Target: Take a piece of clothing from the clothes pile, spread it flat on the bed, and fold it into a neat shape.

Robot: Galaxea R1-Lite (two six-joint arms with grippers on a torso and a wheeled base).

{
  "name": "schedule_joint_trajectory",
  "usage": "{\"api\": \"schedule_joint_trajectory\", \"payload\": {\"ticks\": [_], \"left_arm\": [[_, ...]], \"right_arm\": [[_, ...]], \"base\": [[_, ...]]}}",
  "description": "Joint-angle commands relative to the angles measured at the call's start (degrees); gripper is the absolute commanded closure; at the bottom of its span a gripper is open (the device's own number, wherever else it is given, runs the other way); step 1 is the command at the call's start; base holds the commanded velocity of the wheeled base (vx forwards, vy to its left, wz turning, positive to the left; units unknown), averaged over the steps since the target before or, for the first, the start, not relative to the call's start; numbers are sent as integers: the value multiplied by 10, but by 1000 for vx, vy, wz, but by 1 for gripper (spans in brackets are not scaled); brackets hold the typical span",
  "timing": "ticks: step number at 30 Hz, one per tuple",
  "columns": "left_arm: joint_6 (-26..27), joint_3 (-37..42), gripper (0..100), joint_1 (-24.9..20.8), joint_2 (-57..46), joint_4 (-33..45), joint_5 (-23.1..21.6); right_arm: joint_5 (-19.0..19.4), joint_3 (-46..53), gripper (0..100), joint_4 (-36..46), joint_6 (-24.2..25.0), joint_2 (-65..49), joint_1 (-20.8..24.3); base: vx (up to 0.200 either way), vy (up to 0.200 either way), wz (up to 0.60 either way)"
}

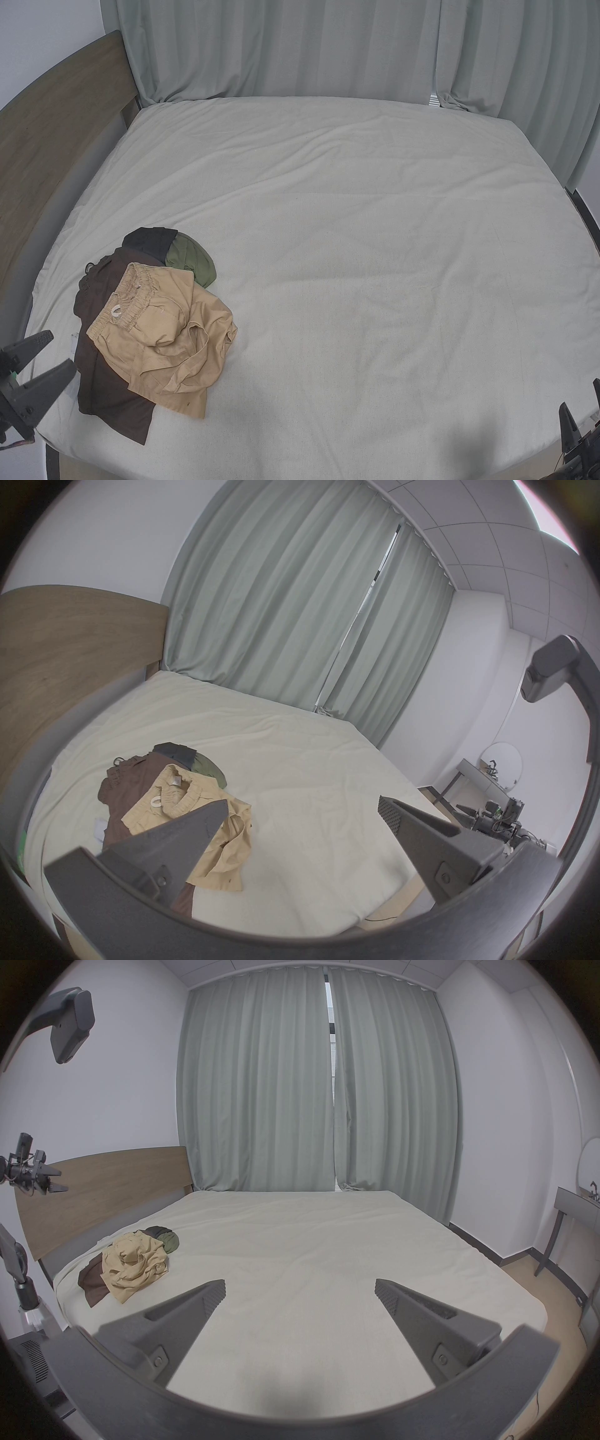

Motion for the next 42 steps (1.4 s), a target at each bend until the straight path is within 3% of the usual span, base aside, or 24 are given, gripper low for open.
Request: {"api": "schedule_joint_trajectory", "payload": {"ticks": [1, 25, 42], "left_arm": [[-1, -15, 0, 6, 85, -27, -14], [42, -73, 0, 130, 309, -59, -161], [84, -161, 0, 160, 469, -60, -190]], "right_arm": [[-1, 10, 0, 0, -1, -5, 1], [0, 10, 0, 0, 0, -5, 1], [0, 10, 0, 0, -1, -5, 1]], "base": [[0, 0, 0], [0, 0, 0], [0, 0, 0]]}}
